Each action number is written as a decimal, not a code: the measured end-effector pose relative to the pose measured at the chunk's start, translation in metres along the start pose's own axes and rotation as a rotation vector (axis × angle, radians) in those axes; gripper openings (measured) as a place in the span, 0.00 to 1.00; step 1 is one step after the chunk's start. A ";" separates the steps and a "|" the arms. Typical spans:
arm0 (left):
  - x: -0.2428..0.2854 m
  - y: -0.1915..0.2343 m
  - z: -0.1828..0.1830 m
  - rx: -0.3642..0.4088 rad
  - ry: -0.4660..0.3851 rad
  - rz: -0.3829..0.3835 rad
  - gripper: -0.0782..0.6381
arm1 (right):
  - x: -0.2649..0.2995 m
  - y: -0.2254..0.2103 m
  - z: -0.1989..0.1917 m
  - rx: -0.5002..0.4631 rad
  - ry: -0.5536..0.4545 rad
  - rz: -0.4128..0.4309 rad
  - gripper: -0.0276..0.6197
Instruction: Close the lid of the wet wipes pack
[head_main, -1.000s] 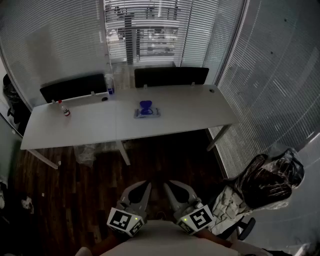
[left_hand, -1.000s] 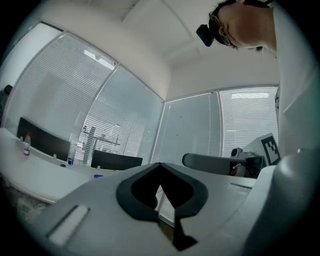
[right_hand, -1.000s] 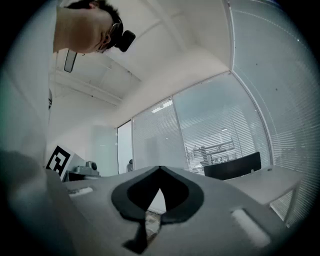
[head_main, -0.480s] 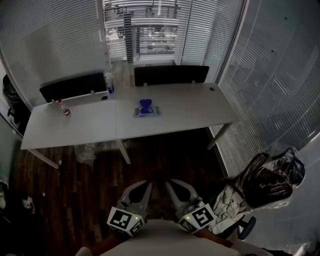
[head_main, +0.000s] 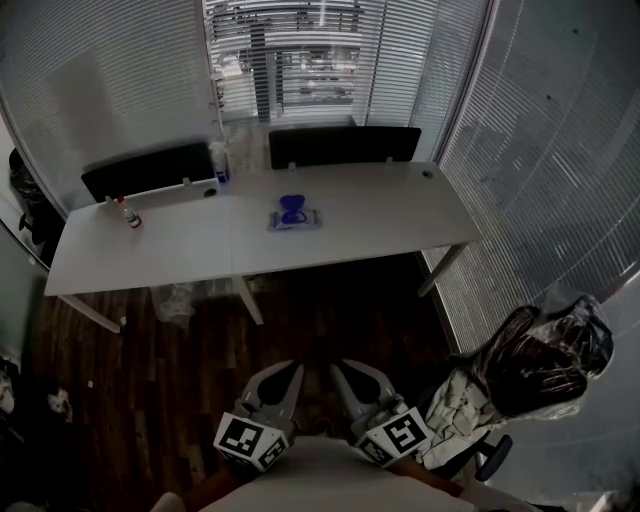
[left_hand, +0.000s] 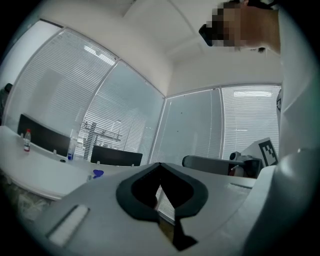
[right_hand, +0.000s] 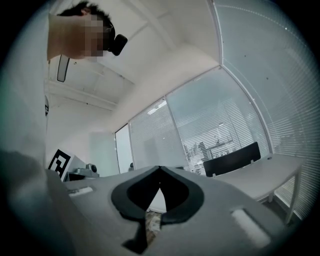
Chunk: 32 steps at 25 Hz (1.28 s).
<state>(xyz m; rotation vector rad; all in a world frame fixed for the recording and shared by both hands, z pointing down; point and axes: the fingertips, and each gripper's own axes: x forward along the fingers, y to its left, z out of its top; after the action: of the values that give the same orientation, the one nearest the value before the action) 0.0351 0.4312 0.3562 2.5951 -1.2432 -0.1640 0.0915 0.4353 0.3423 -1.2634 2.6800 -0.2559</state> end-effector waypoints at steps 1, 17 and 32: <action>0.002 -0.002 -0.003 0.003 0.001 -0.002 0.11 | -0.002 -0.002 -0.001 0.000 -0.001 0.003 0.04; 0.044 -0.045 -0.022 0.011 0.035 -0.005 0.11 | -0.040 -0.043 0.001 0.020 -0.003 -0.008 0.04; 0.084 -0.021 -0.032 0.018 0.068 -0.012 0.11 | -0.016 -0.079 -0.017 0.070 0.009 -0.043 0.04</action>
<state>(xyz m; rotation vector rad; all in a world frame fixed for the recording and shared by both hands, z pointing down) 0.1102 0.3844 0.3824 2.6007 -1.2112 -0.0671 0.1567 0.4000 0.3781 -1.3032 2.6290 -0.3579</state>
